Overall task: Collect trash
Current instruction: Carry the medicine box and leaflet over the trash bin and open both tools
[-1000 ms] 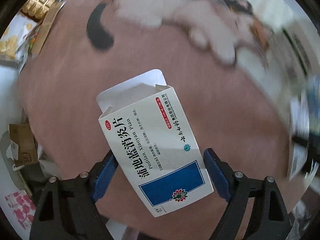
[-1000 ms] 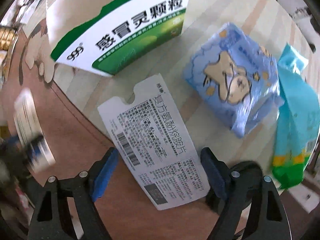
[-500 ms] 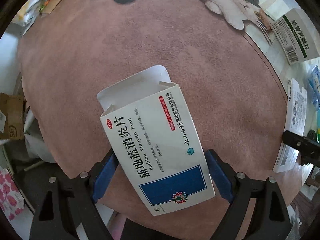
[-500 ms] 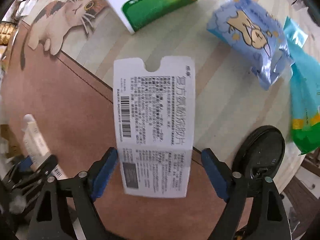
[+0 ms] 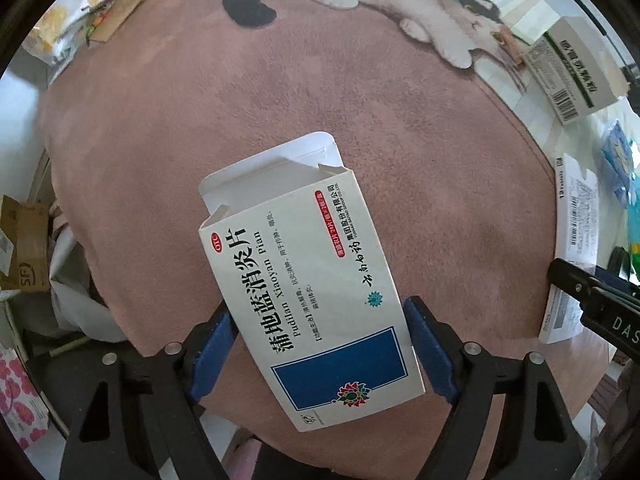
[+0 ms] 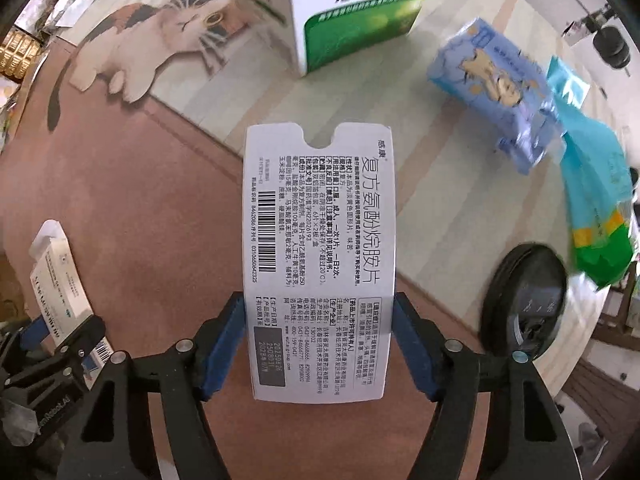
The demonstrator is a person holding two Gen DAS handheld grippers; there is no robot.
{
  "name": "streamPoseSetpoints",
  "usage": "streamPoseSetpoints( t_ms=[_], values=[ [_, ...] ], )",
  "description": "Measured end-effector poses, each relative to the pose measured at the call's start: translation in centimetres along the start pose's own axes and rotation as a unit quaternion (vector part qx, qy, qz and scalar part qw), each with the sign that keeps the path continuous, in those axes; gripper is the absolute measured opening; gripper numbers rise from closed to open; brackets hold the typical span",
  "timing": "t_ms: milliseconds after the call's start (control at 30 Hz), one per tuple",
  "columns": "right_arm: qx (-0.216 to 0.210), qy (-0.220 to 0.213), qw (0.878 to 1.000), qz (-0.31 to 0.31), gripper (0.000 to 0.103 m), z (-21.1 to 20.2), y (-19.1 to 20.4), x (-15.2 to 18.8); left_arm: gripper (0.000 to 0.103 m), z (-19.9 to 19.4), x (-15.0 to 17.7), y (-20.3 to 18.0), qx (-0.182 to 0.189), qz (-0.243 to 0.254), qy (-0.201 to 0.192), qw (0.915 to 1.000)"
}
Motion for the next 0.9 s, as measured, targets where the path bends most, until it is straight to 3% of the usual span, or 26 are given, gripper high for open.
streamPoseSetpoints(
  t_ms=[300,500,667,800,900],
  values=[
    [-0.033,-0.037,0.998,-0.024,0.073,-2.2,-1.2,0.0,0.081,-6.6,3.3,1.3,0.015,0.007,-0.072,0.9972],
    [-0.06,-0.06,0.995,-0.057,0.073,-3.2,-1.6,0.4,0.081,-9.8,5.7,6.4,0.035,-0.012,-0.115,0.9927],
    [-0.076,-0.073,0.989,-0.099,0.073,-2.3,1.9,0.6,0.081,-9.3,9.3,11.7,0.051,-0.041,-0.127,0.9897],
    [-0.071,-0.065,0.986,-0.137,0.073,-1.0,9.1,7.3,0.081,-7.0,14.3,16.7,0.067,-0.074,-0.116,0.9882],
    [-0.06,-0.055,0.984,-0.16,0.073,2.6,13.2,10.2,0.081,-3.6,17.6,19.9,0.084,-0.097,-0.083,0.9882]
  ],
)
Point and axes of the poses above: each gripper's, at about its wrist camera, not at the fingertips, and z roughly the way its jaws point, y to its left, x to its underside, the point moved 7 cm from there along z, roughly the way its jaws point, and after that the axes turned 11 degrees about y, right-handed, at the moved point
